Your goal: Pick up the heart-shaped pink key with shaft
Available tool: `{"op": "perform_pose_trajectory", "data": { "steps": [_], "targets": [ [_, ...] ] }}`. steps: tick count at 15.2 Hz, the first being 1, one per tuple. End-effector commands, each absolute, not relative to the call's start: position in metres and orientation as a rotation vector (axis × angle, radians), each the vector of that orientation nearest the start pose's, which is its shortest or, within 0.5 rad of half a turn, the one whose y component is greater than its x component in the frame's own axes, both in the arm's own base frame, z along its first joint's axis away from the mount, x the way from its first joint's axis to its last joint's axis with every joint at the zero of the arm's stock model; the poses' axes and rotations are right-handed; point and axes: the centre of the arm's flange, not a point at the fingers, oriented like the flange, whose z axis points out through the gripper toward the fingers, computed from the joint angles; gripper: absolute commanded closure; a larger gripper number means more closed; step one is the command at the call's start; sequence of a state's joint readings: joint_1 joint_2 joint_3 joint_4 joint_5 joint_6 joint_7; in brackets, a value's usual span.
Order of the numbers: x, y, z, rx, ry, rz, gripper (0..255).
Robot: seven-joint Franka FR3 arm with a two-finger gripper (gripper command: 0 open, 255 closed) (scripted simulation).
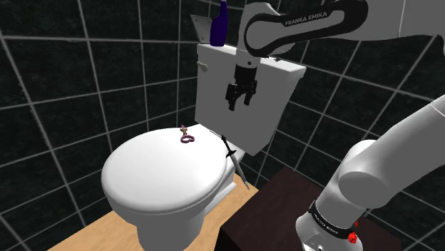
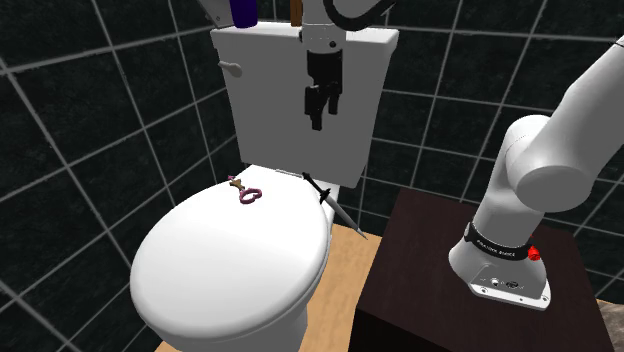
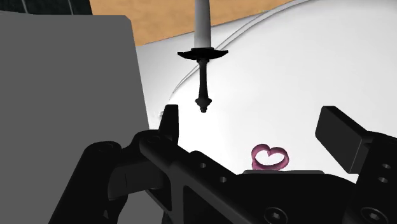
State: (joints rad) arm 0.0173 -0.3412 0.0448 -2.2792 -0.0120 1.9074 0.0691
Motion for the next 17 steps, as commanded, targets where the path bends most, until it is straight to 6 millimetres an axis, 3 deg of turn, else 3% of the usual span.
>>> {"op": "perform_pose_trajectory", "data": {
  "steps": [1,17],
  "targets": [
    [0.467,0.030,0.470,-3.164,0.006,0.053,0],
    [0.642,0.053,0.347,-3.120,-0.019,0.115,0]
  ]
}}
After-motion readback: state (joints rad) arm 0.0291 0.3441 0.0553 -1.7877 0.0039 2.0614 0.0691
